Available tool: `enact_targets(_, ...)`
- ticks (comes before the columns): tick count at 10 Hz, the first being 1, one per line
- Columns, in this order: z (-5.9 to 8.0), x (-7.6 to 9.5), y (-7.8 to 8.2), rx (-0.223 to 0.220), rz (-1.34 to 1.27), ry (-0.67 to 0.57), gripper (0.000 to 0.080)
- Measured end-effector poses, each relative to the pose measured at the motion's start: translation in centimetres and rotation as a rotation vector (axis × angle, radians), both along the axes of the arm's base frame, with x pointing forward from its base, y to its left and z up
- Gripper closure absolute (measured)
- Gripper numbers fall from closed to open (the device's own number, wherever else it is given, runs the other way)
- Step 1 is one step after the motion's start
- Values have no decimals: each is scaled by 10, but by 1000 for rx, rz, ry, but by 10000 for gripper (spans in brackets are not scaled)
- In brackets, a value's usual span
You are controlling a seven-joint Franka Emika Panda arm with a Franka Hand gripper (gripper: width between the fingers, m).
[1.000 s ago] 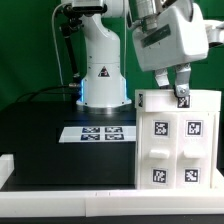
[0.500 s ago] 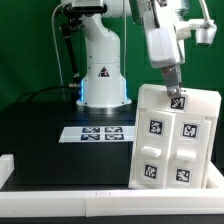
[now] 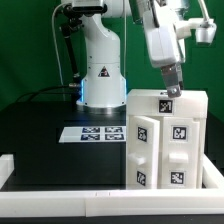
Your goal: Assemble cabinet
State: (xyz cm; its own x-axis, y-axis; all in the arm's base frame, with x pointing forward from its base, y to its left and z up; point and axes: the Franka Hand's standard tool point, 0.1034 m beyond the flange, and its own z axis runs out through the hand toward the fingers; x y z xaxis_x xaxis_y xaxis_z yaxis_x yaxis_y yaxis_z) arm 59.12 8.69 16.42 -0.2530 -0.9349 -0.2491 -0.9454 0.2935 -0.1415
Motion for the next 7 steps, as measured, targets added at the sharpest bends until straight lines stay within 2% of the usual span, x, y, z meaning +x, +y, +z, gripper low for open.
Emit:
enact_targets(3, 22, 2, 4, 15, 22, -38, 2)
enact_targets(7, 19, 2, 5, 9, 46, -39, 2)
